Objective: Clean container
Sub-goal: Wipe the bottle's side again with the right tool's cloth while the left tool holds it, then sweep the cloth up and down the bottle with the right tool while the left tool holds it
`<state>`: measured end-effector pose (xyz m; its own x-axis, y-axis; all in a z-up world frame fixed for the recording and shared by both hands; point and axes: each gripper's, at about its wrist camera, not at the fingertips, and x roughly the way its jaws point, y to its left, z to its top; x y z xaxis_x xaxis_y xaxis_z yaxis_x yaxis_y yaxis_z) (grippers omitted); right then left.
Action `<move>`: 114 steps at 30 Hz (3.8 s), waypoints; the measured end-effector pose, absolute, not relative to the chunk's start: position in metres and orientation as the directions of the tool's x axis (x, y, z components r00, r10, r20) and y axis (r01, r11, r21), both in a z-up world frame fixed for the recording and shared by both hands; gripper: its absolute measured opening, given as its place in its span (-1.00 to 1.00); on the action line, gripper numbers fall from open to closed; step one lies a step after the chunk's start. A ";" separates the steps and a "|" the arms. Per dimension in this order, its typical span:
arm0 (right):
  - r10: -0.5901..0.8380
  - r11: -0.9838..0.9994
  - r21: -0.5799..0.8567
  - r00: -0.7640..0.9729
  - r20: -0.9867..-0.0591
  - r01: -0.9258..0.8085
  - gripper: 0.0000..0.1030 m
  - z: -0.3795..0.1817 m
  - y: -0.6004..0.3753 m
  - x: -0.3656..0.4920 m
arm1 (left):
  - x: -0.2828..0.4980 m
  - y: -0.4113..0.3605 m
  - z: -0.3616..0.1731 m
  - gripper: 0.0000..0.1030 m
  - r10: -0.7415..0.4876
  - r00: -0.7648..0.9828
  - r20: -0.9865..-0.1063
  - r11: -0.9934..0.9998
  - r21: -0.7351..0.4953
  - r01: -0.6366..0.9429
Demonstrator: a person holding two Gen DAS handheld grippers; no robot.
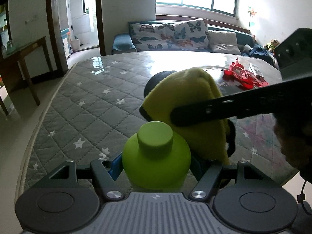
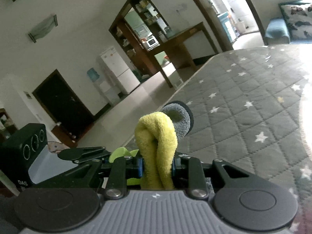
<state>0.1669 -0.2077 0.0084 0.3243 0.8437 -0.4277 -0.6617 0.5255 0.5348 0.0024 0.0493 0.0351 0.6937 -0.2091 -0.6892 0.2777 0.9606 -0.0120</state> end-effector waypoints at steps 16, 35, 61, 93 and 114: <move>0.779 0.612 0.587 0.276 -0.562 -0.530 -0.52 -0.058 -0.200 0.179 | 0.002 0.050 0.030 0.39 -0.206 0.685 -0.699 0.960 -0.009 0.279; 0.871 0.487 0.583 0.308 -0.384 -0.650 -0.52 0.009 -0.203 0.161 | -0.002 0.052 0.034 0.39 -0.210 0.702 -0.681 0.960 -0.007 0.281; 0.799 0.595 0.626 0.288 -0.528 -0.504 -0.52 -0.062 -0.206 0.183 | 0.013 0.045 0.031 0.37 -0.243 0.714 -0.657 0.955 -0.031 0.296; 0.778 0.616 0.666 0.459 -0.429 -0.421 -0.52 -0.042 -0.248 0.230 | 0.062 0.008 0.021 0.40 -0.346 0.688 -0.638 0.904 -0.031 0.427; 0.689 0.718 0.606 0.471 -0.551 -0.341 -0.49 -0.082 -0.237 0.226 | 0.052 0.015 0.024 0.54 -0.326 0.694 -0.642 0.924 -0.062 0.376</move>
<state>0.2259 -0.2374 -0.0818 0.4710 0.6890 -0.5509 -0.3414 0.7182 0.6063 0.0523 0.0147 0.0242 0.6940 -0.3255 -0.6422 0.3763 0.9244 -0.0620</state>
